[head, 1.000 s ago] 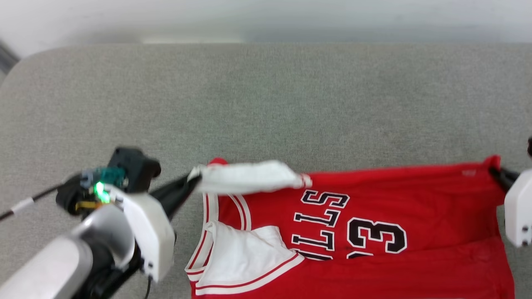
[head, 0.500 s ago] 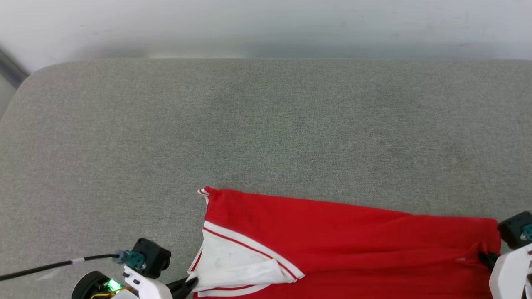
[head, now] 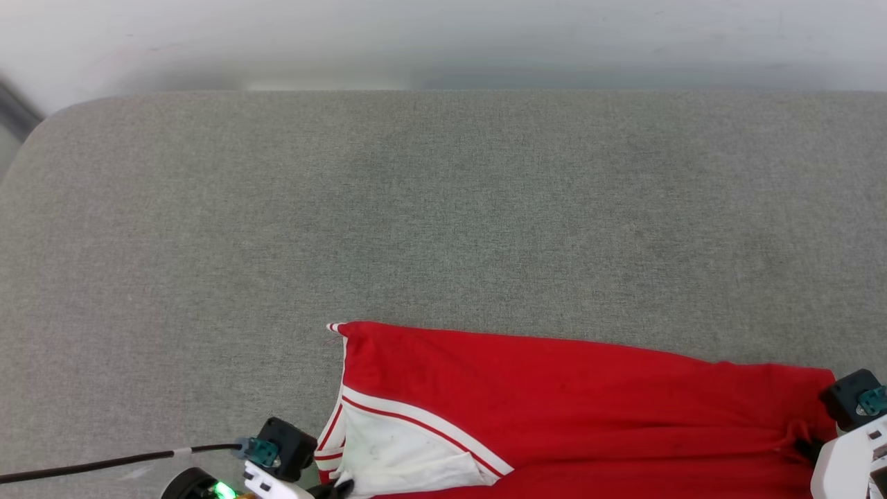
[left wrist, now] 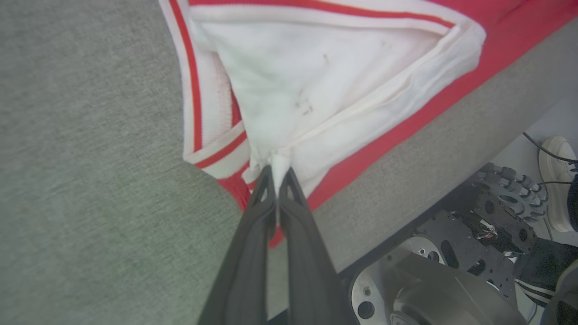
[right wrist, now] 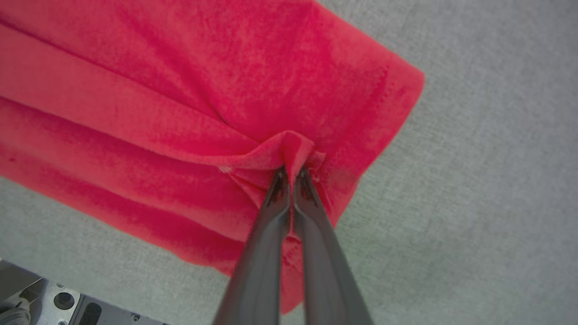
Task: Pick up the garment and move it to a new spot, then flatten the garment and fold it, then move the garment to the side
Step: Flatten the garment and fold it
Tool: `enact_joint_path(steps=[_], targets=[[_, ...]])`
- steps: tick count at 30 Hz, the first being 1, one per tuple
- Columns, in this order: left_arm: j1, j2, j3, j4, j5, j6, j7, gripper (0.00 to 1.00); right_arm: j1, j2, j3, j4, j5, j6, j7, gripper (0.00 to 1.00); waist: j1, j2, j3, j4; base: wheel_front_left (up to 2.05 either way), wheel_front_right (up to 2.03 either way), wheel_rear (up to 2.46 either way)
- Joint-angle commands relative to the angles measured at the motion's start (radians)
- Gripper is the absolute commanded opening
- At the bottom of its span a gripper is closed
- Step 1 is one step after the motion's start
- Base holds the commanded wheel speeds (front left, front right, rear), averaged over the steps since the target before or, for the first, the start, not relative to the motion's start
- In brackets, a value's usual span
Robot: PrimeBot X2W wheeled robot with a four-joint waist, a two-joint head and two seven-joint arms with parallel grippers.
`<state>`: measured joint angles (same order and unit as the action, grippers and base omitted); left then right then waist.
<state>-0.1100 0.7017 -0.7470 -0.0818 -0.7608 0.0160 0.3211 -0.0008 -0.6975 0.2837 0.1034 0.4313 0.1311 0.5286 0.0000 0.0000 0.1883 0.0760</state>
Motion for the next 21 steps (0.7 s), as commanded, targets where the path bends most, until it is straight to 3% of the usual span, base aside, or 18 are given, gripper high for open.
enact_joint_path(steps=[1, 2, 3, 4, 5, 6, 15, 21], targets=[[-0.011, -0.011, -0.007, 0.007, 0.005, -0.004, -0.007, 0.00, -0.008, 0.004, 0.010, 0.015, 0.003, -0.001, 0.003, 0.00, 0.0000, 0.0000, 0.002, 0.000, 0.00, 0.00, 0.00], [-0.013, -0.013, -0.009, 0.013, 0.008, -0.005, -0.009, 0.00, -0.010, 0.007, 0.013, 0.018, 0.006, -0.001, 0.003, 0.00, 0.0000, 0.0000, 0.002, 0.000, 0.00, 0.00, 0.00], [-0.017, -0.016, -0.010, 0.018, 0.012, -0.007, -0.011, 0.00, -0.013, 0.009, 0.016, 0.019, 0.005, -0.001, 0.004, 0.20, 0.0000, 0.0000, 0.002, -0.001, 0.00, 0.00, 0.00], [-0.020, -0.018, -0.013, 0.022, 0.016, -0.007, -0.013, 0.43, -0.016, 0.012, 0.013, 0.018, 0.003, -0.001, -0.003, 0.94, 0.0000, 0.0000, 0.000, -0.002, 0.00, 0.00, 0.00], [-0.020, -0.021, -0.016, 0.027, 0.020, -0.007, -0.017, 0.96, -0.020, 0.016, 0.008, 0.017, 0.001, -0.001, -0.009, 1.00, 0.0000, 0.0000, -0.003, -0.003, 0.00, 0.00, 0.00], [-0.017, -0.023, -0.017, 0.031, 0.023, -0.006, -0.021, 1.00, -0.023, 0.020, 0.006, 0.017, 0.005, -0.001, -0.007, 1.00, 0.0000, 0.0000, -0.008, -0.003, 0.00, 0.00, 0.00], [0.002, -0.031, 0.047, -0.019, 0.027, 0.034, -0.151, 1.00, -0.025, 0.061, -0.083, -0.081, 0.114, -0.001, 0.030, 1.00, 0.0000, 0.0000, -0.077, -0.012, 0.00, 0.00, 0.00], [0.013, -0.055, 0.162, -0.056, 0.066, 0.124, -0.355, 1.00, -0.014, 0.130, -0.222, -0.170, 0.158, -0.001, 0.062, 1.00, 0.0000, 0.0000, -0.099, -0.012, 0.00, 0.00, 0.00]])
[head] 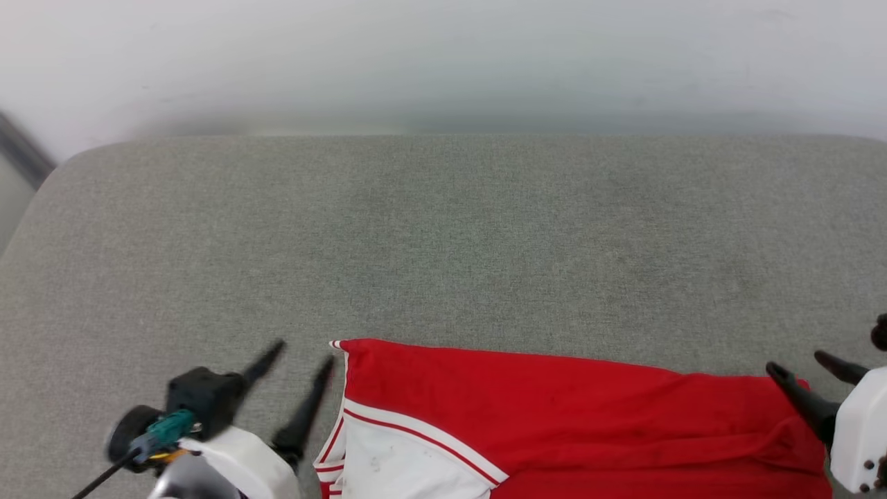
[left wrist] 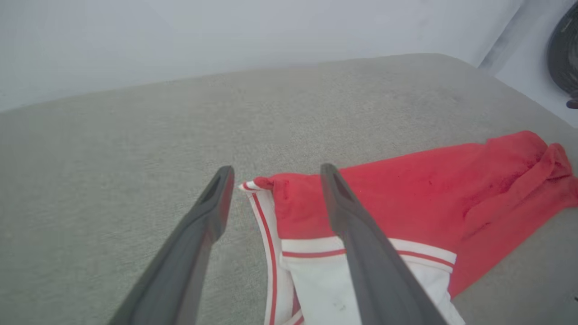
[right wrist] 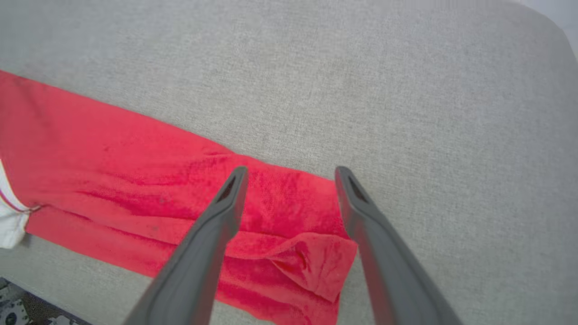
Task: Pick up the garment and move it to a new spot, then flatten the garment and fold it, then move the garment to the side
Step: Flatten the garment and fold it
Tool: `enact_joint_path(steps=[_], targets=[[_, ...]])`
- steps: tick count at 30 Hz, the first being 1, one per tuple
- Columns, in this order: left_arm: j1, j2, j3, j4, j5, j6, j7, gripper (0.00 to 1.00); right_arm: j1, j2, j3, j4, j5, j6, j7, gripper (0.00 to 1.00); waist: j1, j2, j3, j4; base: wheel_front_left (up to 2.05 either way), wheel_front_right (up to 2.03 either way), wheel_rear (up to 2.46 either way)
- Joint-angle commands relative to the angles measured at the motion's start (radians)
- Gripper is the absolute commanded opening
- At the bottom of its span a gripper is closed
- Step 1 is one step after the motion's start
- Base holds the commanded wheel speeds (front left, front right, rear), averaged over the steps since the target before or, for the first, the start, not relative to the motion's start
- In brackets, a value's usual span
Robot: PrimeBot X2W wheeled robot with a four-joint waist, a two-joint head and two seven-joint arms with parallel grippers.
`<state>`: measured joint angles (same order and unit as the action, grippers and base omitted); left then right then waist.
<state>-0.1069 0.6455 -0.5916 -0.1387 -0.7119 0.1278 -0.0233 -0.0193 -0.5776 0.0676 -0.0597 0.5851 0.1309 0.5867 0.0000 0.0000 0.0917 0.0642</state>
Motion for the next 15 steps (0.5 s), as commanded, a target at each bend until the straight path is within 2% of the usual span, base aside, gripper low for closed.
enact_joint_path(steps=[1, 5, 9, 12, 15], targets=[[0.016, 0.001, 0.020, 0.002, 0.036, 0.037, -0.043, 1.00, 0.007, 0.028, -0.032, -0.019, 0.008, 0.000, 0.007, 1.00, 0.0000, 0.0000, -0.004, -0.001, 0.00, 0.00, 0.00], [0.055, -0.056, 0.081, -0.017, 0.036, 0.104, -0.176, 1.00, 0.037, 0.107, -0.113, -0.040, -0.007, 0.000, 0.025, 1.00, 0.0000, 0.0000, -0.012, 0.002, 0.00, 0.00, 0.00], [0.101, -0.097, 0.155, -0.007, 0.084, 0.165, -0.236, 1.00, 0.075, 0.192, -0.187, -0.026, -0.044, 0.000, 0.032, 1.00, 0.0000, 0.0000, -0.014, 0.009, 0.00, 0.00, 0.00], [0.133, -0.168, 0.249, -0.045, 0.126, 0.181, -0.242, 1.00, 0.100, 0.267, -0.255, -0.008, -0.062, 0.000, 0.031, 1.00, 0.0000, 0.0000, -0.011, 0.015, 0.00, 0.00, 0.00], [0.186, -0.245, 0.333, -0.081, 0.213, 0.160, -0.243, 1.00, 0.120, 0.325, -0.313, 0.013, -0.092, 0.000, 0.032, 1.00, 0.0000, 0.0000, -0.005, 0.026, 0.00, 0.00, 0.00]])
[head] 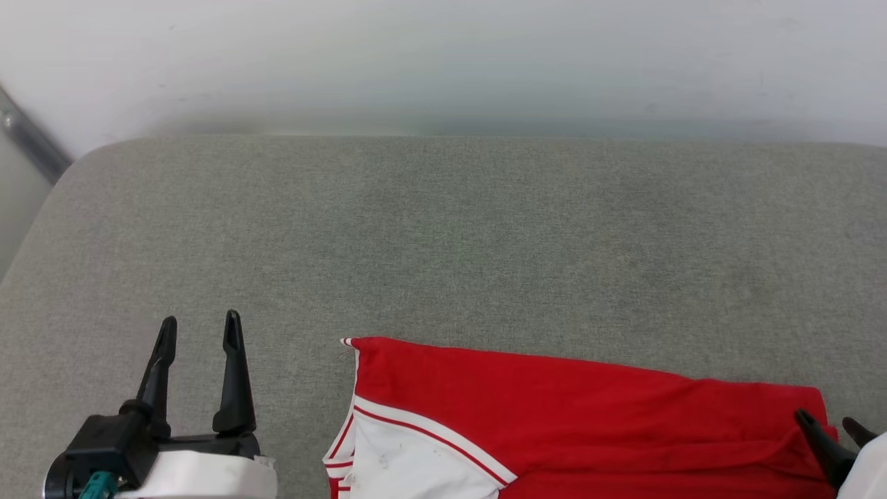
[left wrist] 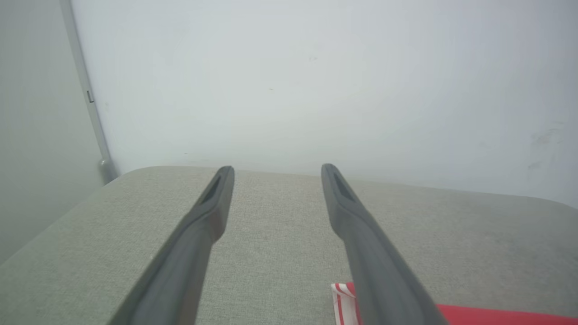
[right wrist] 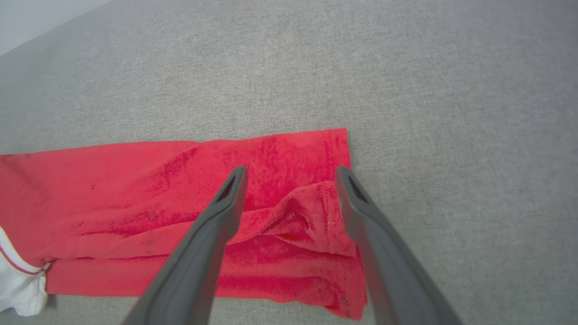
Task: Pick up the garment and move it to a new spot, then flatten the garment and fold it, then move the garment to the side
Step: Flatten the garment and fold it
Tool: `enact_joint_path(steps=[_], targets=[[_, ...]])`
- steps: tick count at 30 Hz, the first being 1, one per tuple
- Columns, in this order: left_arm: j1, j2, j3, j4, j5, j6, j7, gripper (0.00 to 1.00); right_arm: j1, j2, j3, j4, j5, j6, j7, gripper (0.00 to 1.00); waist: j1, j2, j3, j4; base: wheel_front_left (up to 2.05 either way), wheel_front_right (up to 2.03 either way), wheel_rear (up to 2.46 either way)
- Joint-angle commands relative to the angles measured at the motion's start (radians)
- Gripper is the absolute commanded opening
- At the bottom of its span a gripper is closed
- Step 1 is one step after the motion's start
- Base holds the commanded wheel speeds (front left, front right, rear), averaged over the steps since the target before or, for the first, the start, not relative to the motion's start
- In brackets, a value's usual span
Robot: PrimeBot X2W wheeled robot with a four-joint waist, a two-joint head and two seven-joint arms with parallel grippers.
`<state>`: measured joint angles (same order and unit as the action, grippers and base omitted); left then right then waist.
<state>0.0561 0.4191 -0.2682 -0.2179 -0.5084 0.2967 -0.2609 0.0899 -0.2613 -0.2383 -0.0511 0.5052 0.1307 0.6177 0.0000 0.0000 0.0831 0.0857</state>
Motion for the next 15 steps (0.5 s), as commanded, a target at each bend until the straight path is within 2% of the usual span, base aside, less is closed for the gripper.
enact_joint_path(steps=[1, 8, 15], targets=[[0.035, -0.045, 0.034, -0.013, 0.034, -0.027, -0.005, 1.00, 0.016, 0.021, -0.019, 0.012, -0.023, 0.000, 0.001, 1.00, 0.0000, 0.0000, 0.007, 0.008, 0.00, 0.00, 0.00], [0.077, -0.159, 0.143, -0.005, 0.174, -0.215, -0.005, 1.00, 0.003, 0.093, -0.109, 0.100, -0.086, 0.000, -0.022, 1.00, 0.0000, 0.0000, 0.033, 0.033, 0.00, 0.00, 0.00], [0.067, -0.270, 0.232, 0.026, 0.254, -0.345, -0.005, 1.00, -0.011, 0.126, -0.149, 0.197, -0.116, 0.000, -0.025, 1.00, 0.0000, 0.0000, 0.061, 0.058, 0.00, 0.00, 0.00]])
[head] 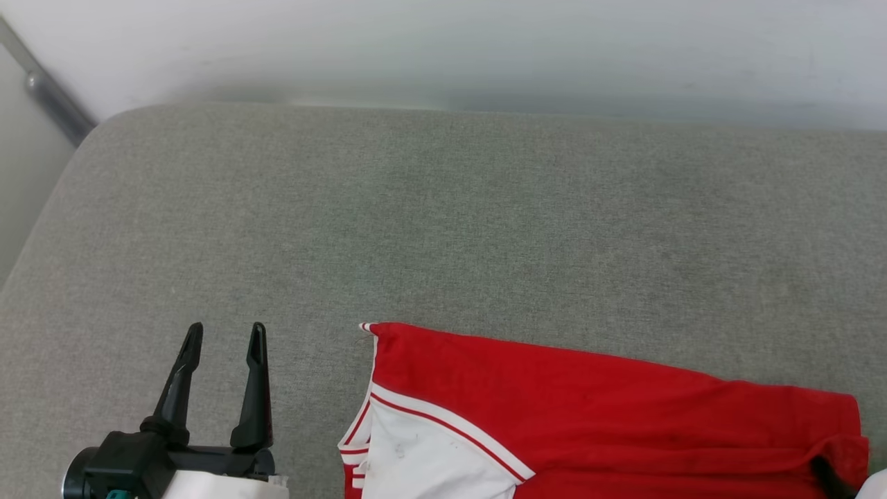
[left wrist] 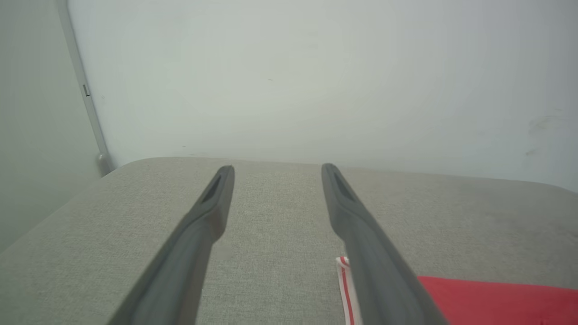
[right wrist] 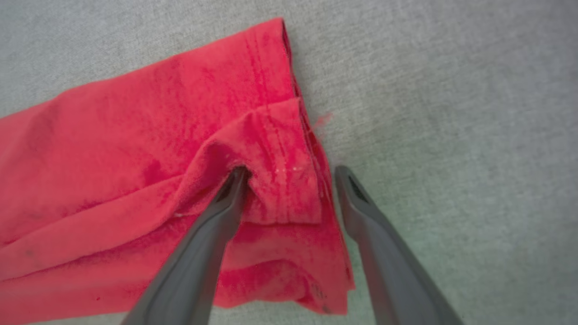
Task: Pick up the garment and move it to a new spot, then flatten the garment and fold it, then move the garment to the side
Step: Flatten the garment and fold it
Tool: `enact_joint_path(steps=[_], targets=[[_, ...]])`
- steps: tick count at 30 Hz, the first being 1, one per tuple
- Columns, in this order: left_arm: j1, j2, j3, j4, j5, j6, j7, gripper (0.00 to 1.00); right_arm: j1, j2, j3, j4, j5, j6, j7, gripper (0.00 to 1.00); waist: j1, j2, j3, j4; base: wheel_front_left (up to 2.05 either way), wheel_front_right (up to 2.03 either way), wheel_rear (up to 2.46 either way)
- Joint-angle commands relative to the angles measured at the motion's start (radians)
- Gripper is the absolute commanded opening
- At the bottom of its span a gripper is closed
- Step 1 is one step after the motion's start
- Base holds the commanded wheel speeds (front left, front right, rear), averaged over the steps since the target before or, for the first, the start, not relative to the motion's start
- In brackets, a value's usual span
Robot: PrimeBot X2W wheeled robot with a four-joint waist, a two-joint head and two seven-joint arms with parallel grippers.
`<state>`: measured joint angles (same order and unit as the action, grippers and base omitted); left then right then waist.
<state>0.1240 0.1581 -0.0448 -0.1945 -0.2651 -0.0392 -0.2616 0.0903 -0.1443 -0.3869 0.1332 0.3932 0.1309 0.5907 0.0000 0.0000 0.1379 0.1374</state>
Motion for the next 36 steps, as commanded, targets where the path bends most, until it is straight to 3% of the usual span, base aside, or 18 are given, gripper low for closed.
enact_joint_path(steps=[1, 5, 12, 13, 14, 23, 36], targets=[[-0.005, -0.020, 0.018, 0.006, 0.020, -0.023, -0.005, 1.00, -0.011, 0.013, 0.001, 0.027, -0.004, 0.000, 0.004, 1.00, 0.0000, 0.0000, 0.011, 0.009, 0.00, 0.00, 0.00], [-0.020, -0.051, 0.043, 0.019, 0.049, -0.058, -0.005, 1.00, -0.019, 0.023, 0.022, 0.080, 0.004, 0.000, -0.003, 1.00, 0.0000, 0.0000, 0.021, 0.017, 0.00, 0.00, 0.00], [-0.030, -0.079, 0.054, 0.040, 0.076, -0.083, -0.005, 1.00, -0.024, 0.053, 0.141, 0.125, 0.068, 0.007, 0.004, 1.00, 0.0000, 0.0000, 0.033, 0.023, 0.00, 0.00, 0.00], [-0.029, -0.081, 0.052, 0.043, 0.078, -0.085, -0.005, 1.00, -0.022, 0.053, 0.161, 0.123, 0.080, 0.008, 0.008, 0.36, 0.0000, 0.0000, 0.033, 0.023, 0.00, 0.00, 0.00], [-0.028, -0.083, 0.049, 0.046, 0.078, -0.085, -0.005, 1.00, -0.023, 0.049, 0.167, 0.120, 0.089, 0.008, -0.002, 0.00, 0.0000, 0.0000, 0.032, 0.022, 0.00, 0.00, 0.00], [-0.015, -0.089, 0.056, 0.053, 0.091, -0.090, -0.005, 1.00, -0.041, -0.033, 0.138, 0.115, 0.070, -0.001, -0.094, 0.00, 0.0000, 0.0000, 0.010, 0.010, 0.00, 0.00, 0.00], [-0.007, -0.072, 0.041, 0.051, 0.089, -0.091, -0.005, 1.00, -0.094, -0.110, -0.042, 0.143, -0.031, -0.001, -0.165, 0.00, 0.0000, 0.0000, -0.011, -0.018, 0.00, 0.00, 0.00]])
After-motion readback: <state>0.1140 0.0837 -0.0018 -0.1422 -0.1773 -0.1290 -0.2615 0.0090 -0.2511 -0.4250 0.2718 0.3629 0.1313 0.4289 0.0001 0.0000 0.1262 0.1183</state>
